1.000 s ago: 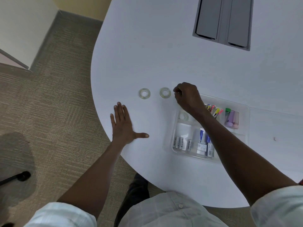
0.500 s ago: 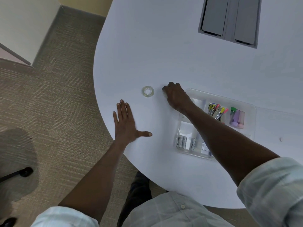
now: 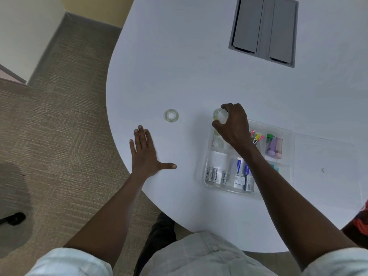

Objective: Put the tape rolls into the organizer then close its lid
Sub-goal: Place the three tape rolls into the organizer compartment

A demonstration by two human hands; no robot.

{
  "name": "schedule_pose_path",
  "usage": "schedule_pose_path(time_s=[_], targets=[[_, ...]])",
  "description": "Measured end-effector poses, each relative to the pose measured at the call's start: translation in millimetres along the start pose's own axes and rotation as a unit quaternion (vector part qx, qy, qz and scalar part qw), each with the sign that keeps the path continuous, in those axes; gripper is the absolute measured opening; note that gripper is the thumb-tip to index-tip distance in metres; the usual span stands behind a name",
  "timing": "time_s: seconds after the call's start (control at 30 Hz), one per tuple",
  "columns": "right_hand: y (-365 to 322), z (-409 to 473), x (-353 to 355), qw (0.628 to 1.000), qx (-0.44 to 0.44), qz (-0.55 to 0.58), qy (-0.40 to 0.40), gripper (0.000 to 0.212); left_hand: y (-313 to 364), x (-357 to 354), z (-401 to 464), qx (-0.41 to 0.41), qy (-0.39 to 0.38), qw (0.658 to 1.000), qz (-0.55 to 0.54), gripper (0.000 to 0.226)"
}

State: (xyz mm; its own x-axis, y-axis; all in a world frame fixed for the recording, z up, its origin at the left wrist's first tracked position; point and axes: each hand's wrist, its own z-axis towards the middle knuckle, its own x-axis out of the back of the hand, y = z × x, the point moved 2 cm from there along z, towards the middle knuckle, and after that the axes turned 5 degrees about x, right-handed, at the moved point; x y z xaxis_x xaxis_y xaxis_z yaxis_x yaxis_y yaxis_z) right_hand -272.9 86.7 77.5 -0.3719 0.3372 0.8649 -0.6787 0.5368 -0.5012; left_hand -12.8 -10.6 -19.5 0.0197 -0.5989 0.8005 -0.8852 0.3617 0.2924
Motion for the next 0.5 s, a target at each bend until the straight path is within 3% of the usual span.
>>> schedule_pose_path(time_s=[0.27, 0.5], targets=[[34, -22, -4, 0.995, -0.081, -0.046, -0.018, 0.051, 1, 2, -1, 0.003, -0.005, 1.0, 0.002, 0.169], [44, -25, -21, 0.995, -0.061, -0.043, -0.064, 0.049, 1, 1, 0, 0.006, -0.004, 1.0, 0.005, 0.169]])
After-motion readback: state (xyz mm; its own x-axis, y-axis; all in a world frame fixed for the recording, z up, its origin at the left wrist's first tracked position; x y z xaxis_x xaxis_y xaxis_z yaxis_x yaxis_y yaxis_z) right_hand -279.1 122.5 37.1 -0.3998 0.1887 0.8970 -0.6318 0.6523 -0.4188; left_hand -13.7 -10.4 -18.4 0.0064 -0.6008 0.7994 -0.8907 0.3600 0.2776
